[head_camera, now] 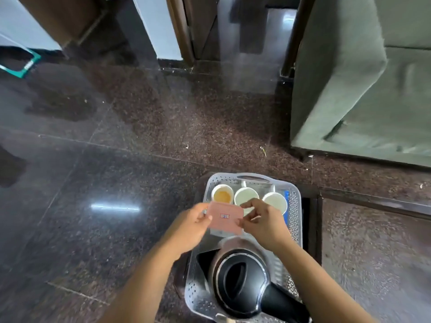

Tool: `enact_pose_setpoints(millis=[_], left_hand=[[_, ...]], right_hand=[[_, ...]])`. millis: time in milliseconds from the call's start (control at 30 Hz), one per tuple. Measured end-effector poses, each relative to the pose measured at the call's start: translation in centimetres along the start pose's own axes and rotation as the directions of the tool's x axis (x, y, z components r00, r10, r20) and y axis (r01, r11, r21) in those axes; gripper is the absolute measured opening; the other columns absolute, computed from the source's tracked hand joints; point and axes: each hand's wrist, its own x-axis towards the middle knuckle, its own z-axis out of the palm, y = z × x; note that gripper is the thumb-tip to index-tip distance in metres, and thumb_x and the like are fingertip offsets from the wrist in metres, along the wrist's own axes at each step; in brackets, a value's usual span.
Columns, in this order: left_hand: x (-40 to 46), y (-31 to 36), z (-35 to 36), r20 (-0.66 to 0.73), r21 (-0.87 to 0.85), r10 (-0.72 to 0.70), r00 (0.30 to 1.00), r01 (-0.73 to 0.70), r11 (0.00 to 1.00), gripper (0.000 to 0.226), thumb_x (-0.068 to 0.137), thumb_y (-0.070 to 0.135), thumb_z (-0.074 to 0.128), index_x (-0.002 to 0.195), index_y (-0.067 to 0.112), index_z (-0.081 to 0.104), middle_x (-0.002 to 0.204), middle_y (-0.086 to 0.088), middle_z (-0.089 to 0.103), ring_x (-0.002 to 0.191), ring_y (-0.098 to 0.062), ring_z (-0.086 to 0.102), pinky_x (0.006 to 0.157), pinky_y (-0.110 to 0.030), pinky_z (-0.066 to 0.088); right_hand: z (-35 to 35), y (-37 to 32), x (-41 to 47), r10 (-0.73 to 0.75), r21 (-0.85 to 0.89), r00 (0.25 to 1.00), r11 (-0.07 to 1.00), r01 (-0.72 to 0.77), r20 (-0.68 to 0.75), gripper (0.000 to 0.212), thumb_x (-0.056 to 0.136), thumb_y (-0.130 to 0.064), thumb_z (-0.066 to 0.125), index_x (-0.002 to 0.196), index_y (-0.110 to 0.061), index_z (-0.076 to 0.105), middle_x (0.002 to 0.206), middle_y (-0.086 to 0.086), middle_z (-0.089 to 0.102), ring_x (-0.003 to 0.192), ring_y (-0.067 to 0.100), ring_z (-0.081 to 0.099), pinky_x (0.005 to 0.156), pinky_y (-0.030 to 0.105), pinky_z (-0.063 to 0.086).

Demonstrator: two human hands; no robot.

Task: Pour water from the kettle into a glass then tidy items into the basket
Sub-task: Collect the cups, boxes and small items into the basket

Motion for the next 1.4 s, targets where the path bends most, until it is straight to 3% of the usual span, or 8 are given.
enact_pose_setpoints(millis=[133,400,633,833,1000,1133,1267,1400], left_hand=[[1.0,-0.8,1.5,0.038,0.216,0.034,0.999,-0.041,0.976,0.038,0.098,0.019,0.046,0.135,0.026,0.048,0.111,0.005,0.063,0.082,-0.011,0.061,0.063,-0.018,0.045],[3.7,-1.8,2.9,0.178,0.529,-0.11,0.978,-0.001,0.848,0.036,0.095,0.008,0.039,0.129,0.009,0.049,0.137,-0.013,0.049,0.121,-0.029,0.052,0.098,-0.033,0.041],[4.1,-2.4,3.4,0.196,0.4,-0.084,0.977,-0.002,0.916,0.035,0.095,0.006,0.033,0.126,0.004,0.048,0.135,-0.014,0.047,0.119,-0.03,0.051,0.098,-0.035,0.041],[3.1,-1.5,3.6,0.155,0.227,0.001,0.988,-0.036,0.973,0.054,0.095,0.001,0.034,0.149,0.01,0.029,0.155,-0.005,0.031,0.141,-0.017,0.03,0.108,-0.022,0.025],[3.5,-2.3,3.6,0.125,0.171,0.01,0.992,-0.031,0.985,0.051,0.097,0.01,0.04,0.146,0.024,0.038,0.149,0.004,0.043,0.13,-0.011,0.044,0.106,-0.025,0.035],[3.7,-1.7,2.8,0.08,0.339,-0.018,0.997,-0.01,0.941,0.05,0.1,0.006,0.038,0.148,0.021,0.035,0.158,0.007,0.02,0.143,-0.016,0.029,0.116,-0.037,0.028],[1.6,1.6,1.8,-0.023,0.279,0.002,1.0,0.005,0.96,0.039,0.099,0.013,0.047,0.138,0.02,0.051,0.142,0.004,0.05,0.124,-0.018,0.052,0.104,-0.035,0.04],[-1.4,10.0,4.0,0.04,0.229,0.14,0.989,-0.146,0.962,0.033,0.098,0.024,0.051,0.129,0.032,0.057,0.127,0.002,0.063,0.112,-0.015,0.059,0.102,-0.036,0.043]], right_hand=[[0.8,0.9,0.8,0.051,-0.023,0.999,0.998,-0.051,0.006,0.028,0.075,-0.015,0.081,0.087,-0.03,0.061,0.067,0.002,0.071,0.06,0.017,0.067,0.063,0.031,0.054],[1.5,2.8,2.4,-0.027,-0.163,0.997,0.986,0.039,0.077,0.019,0.076,-0.006,0.078,0.076,-0.019,0.064,0.07,-0.001,0.07,0.064,0.013,0.064,0.069,0.025,0.055],[1.1,4.1,3.3,0.017,-0.249,0.965,0.967,0.05,0.261,0.02,0.086,-0.005,0.067,0.1,-0.015,0.077,0.1,-0.002,0.075,0.089,0.006,0.065,0.09,0.016,0.048],[1.1,4.6,3.2,0.002,-0.187,0.968,0.981,0.046,0.249,0.023,0.09,-0.008,0.063,0.109,-0.016,0.074,0.104,-0.005,0.072,0.09,0.001,0.059,0.071,-0.006,0.034],[1.1,4.7,2.8,0.026,-0.136,0.963,0.991,0.011,0.27,0.028,0.091,-0.014,0.063,0.117,-0.021,0.07,0.107,-0.007,0.069,0.089,-0.002,0.056,0.077,0.004,0.036],[0.2,5.1,1.3,0.04,-0.065,0.958,0.998,-0.022,0.285,0.027,0.092,-0.023,0.062,0.118,-0.026,0.069,0.104,-0.01,0.068,0.072,-0.013,0.058,0.07,0.002,0.042],[-1.9,6.0,-1.1,0.03,0.026,0.979,0.999,-0.036,0.203,0.024,0.091,-0.026,0.063,0.114,-0.025,0.07,0.112,-0.009,0.071,0.095,0.004,0.067,0.087,0.014,0.047],[-5.5,7.0,-4.2,0.025,0.269,0.999,0.963,-0.034,0.036,0.016,0.09,-0.022,0.065,0.105,-0.024,0.071,0.086,-0.014,0.068,0.07,-0.002,0.061,0.072,0.016,0.049]])
